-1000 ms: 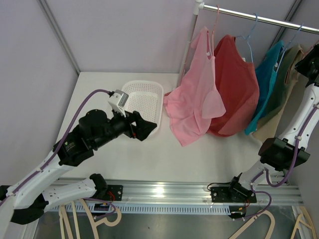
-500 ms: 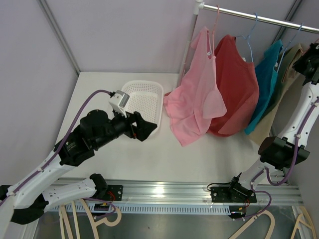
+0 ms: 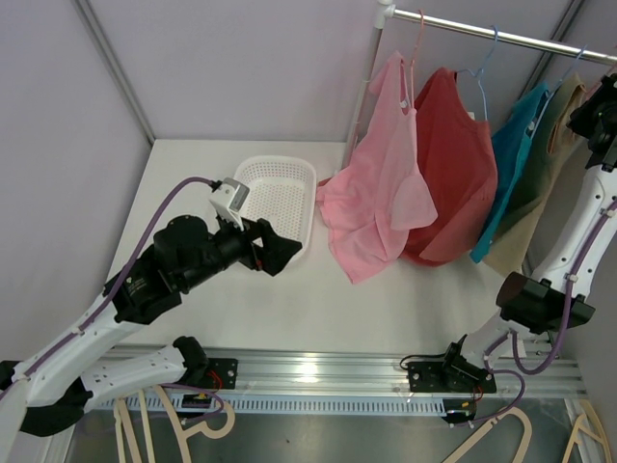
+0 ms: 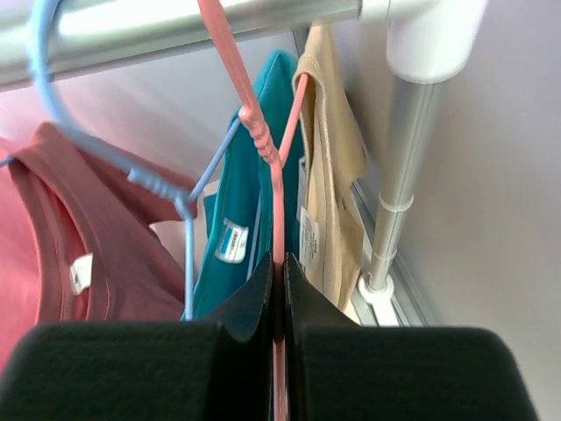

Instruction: Remove the t-shirt from the hanger

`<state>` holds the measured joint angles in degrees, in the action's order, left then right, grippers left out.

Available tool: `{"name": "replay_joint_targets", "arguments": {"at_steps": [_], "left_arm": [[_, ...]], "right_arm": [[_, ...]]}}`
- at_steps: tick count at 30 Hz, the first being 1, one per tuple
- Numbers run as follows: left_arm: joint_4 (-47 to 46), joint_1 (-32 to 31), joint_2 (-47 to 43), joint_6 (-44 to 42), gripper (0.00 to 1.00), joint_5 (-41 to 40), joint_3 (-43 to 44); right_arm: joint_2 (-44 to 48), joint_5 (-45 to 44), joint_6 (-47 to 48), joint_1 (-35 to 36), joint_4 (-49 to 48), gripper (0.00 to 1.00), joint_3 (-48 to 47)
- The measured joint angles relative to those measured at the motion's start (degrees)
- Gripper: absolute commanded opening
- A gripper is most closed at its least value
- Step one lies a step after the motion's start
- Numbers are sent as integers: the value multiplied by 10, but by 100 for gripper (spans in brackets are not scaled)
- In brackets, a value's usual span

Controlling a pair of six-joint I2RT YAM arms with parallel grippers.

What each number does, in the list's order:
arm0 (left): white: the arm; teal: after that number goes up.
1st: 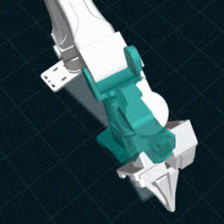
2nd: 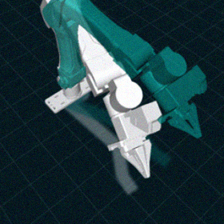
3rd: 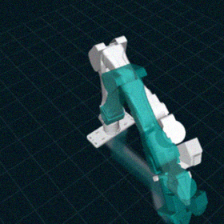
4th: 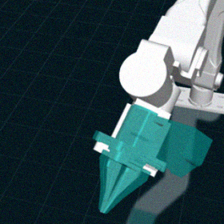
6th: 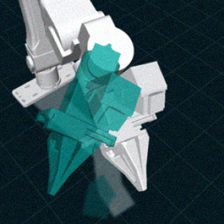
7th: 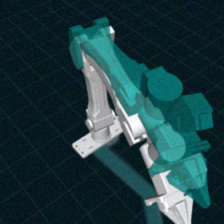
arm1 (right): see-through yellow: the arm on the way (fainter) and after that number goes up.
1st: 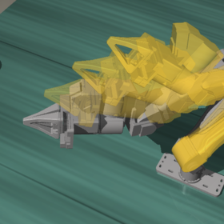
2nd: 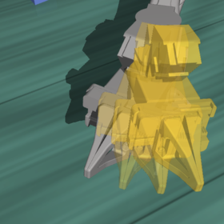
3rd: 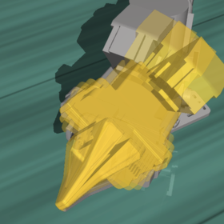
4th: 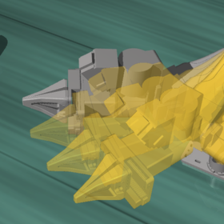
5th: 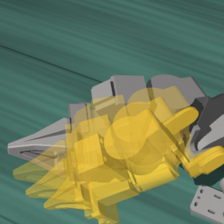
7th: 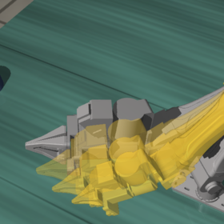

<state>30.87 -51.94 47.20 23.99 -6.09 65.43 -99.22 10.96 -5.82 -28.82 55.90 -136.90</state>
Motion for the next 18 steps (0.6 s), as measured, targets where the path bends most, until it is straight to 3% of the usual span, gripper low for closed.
{"name": "replay_joint_targets", "arguments": {"at_steps": [10,18], "left_arm": [[-3,0,-29,-9,99,-14,-22],[-28,-9,-47,-52,99,-3,-24]], "right_arm": [[227,-23,5,24,-36,0,242],[287,-67,-35,59,-30,0,283]]}}
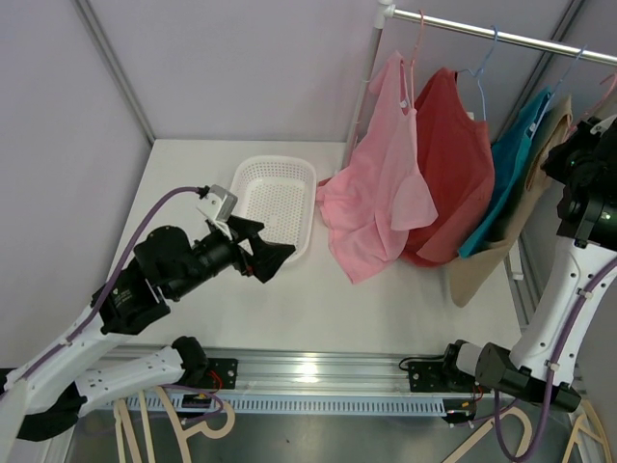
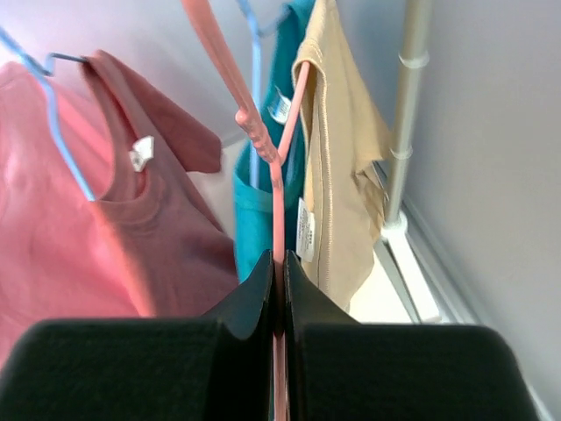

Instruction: Remove the t-shirt from the hanger

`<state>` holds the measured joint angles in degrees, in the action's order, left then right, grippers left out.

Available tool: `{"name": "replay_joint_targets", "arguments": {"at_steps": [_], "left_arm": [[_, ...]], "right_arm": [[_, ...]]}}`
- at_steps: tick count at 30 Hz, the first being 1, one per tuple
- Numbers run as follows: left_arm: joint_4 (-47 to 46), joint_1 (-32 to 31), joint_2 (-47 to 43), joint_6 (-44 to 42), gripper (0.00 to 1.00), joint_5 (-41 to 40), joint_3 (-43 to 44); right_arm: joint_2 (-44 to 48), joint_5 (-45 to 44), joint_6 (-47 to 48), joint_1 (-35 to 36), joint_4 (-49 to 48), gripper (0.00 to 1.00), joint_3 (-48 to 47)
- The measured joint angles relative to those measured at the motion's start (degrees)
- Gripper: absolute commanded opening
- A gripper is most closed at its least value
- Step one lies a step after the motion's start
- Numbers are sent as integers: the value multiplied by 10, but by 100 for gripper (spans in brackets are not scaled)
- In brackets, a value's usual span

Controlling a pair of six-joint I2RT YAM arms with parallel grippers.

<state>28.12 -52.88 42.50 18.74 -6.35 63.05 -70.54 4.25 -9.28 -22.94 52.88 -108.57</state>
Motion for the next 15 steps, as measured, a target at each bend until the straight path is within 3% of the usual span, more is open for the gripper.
{"name": "replay_joint_targets", "arguments": {"at_steps": [7,15], "left_arm": [[-52,-96,5,-56,100,-9,0],[-181,-278,124,-177,99,-74,1]], "right_arm": [[43,-82,-63,40,45,0,9],[146,-47,-134,45,63,0,25]]}}
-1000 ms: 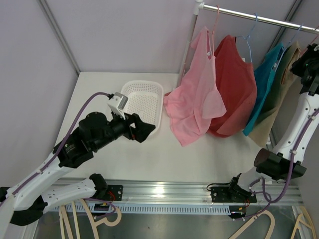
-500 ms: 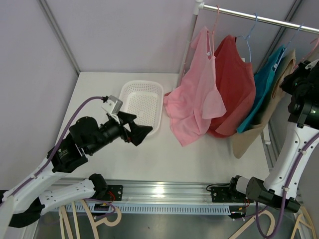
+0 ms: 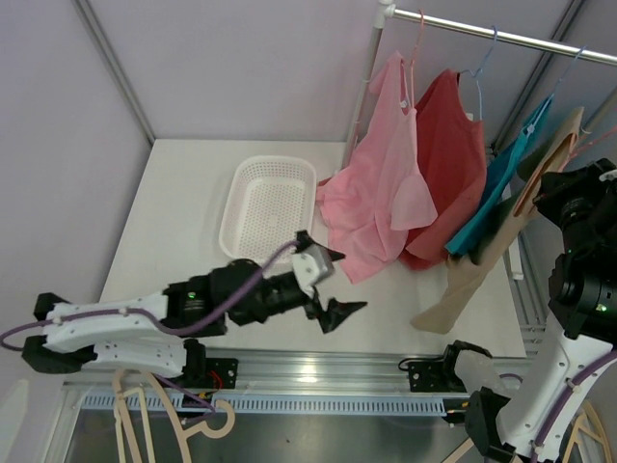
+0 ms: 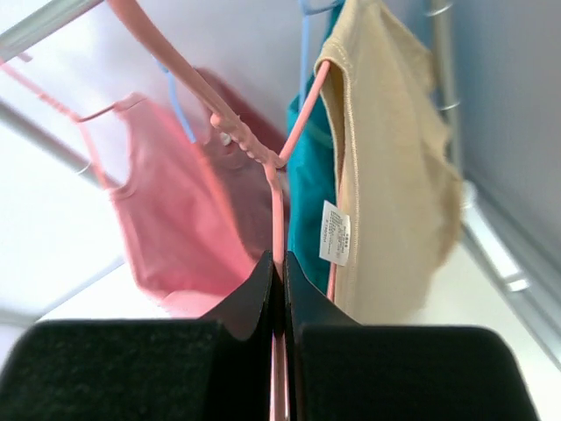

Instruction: Remove the t-shirt from the hanger

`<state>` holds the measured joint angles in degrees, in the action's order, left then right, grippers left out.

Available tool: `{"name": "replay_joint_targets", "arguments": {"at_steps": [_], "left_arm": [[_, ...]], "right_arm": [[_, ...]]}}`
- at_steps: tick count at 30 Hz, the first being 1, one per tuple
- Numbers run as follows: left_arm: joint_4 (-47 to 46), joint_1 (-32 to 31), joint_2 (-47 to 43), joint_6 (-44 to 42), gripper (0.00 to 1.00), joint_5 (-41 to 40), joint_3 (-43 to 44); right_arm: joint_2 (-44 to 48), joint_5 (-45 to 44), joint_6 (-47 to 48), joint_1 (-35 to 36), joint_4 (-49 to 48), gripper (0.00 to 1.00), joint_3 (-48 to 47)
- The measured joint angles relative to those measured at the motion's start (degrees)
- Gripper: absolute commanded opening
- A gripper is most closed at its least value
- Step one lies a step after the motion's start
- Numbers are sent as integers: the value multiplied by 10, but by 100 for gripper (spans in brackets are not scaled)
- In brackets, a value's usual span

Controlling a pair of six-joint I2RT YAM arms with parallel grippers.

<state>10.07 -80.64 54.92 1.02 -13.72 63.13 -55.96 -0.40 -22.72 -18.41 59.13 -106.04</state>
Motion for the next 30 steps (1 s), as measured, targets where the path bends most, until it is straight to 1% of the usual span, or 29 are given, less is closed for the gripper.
{"name": "replay_joint_targets", "arguments": {"at_steps": [2,6,10,13,19,26,27,28,29,30], "left_arm": [[-35,-28,53,-28,100,-3,0],[-104,-49,137,-76,100,-2,-2],[-190,-75,181,-122,99,2,-4],[-239,-84,205,-138,99,10,-3],[-290,-90,248,-158,100,35,16],[-317,-95,332,-179,99,44,94],[-319,-95,346,-183,99,44,105],[-320,-95,360,-187,96,43,115],[-317,-94,377,-188,89,43,127],[-316,-92,391,-190,86,42,138]], "right_arm": [[3,28,-13,0,0,0,4],[-7,71,-26,3,5,0,13],[-28,94,-27,3,12,0,3],[-35,104,-28,3,19,0,-9],[-26,117,-28,3,26,0,-20],[-30,125,-28,3,41,0,-48],[-32,127,-28,3,42,0,-54],[-34,128,-28,3,43,0,-60],[-35,130,-28,3,44,0,-65],[-36,132,-28,3,46,0,-70]]}}
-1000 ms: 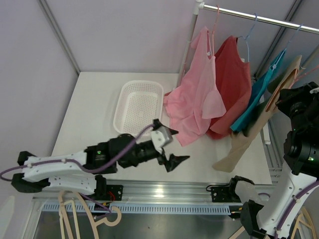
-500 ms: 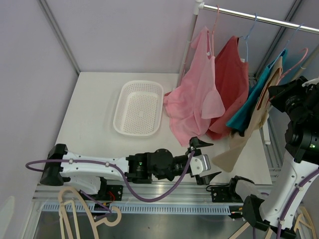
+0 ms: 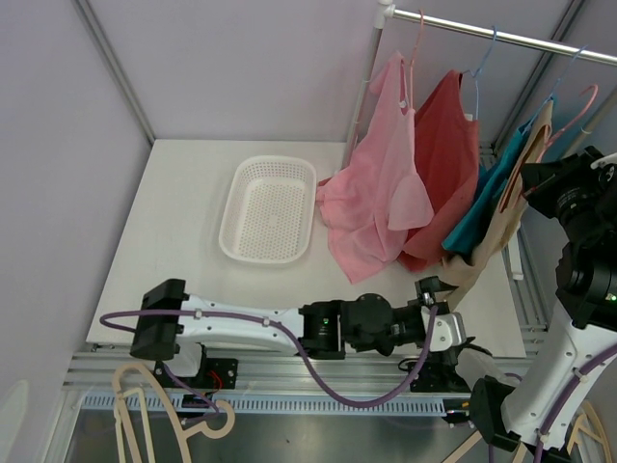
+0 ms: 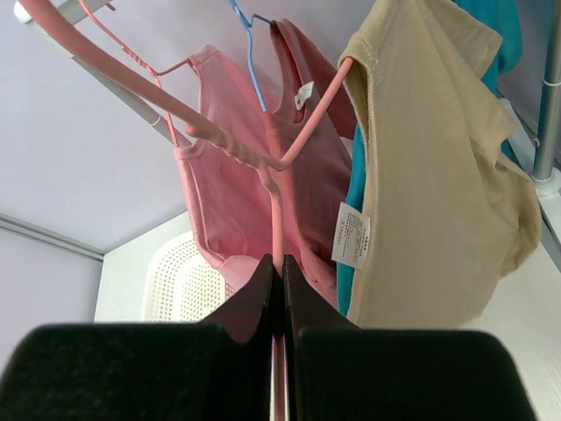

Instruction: Remove the t-shirt from the hanger

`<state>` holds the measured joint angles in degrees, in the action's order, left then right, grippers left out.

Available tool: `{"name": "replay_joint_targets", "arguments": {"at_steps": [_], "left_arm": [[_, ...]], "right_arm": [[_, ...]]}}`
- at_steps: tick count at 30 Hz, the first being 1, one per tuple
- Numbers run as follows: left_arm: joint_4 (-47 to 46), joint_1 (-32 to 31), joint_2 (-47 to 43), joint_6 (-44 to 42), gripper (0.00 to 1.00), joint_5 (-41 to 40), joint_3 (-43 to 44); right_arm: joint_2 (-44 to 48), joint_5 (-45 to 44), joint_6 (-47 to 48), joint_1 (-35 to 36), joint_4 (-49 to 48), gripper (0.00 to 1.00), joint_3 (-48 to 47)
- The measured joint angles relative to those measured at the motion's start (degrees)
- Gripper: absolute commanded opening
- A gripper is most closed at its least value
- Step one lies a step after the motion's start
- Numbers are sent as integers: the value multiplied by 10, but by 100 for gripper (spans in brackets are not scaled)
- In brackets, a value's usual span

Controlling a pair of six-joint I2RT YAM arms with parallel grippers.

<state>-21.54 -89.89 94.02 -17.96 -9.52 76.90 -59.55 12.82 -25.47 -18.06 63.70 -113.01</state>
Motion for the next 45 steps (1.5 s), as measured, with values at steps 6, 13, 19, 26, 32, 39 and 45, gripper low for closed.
{"name": "replay_joint_targets", "arguments": {"at_steps": [6,13,19,26,32,39,45], "left_arm": [[27,22,45,19,68,-2,37],[47,37,52,29,1,-55,66],[90,18,37,28,1,-92,73],[106,-51,-58,12,1,-136,18],[104,-76,-129,31,1,-154,-25],[87,-79,-148,88,1,-152,-139],[74,-69,-120,132,1,-162,-161]], "right_arm": [[-6,15,0,0,17,0,-24],[-7,19,0,0,24,0,-38],[-9,6,5,0,17,0,-10],[-46,-35,13,0,8,0,10],[-113,-56,14,0,4,0,-12],[-192,-57,12,0,10,0,-104],[-183,-31,11,0,27,0,-111]]}}
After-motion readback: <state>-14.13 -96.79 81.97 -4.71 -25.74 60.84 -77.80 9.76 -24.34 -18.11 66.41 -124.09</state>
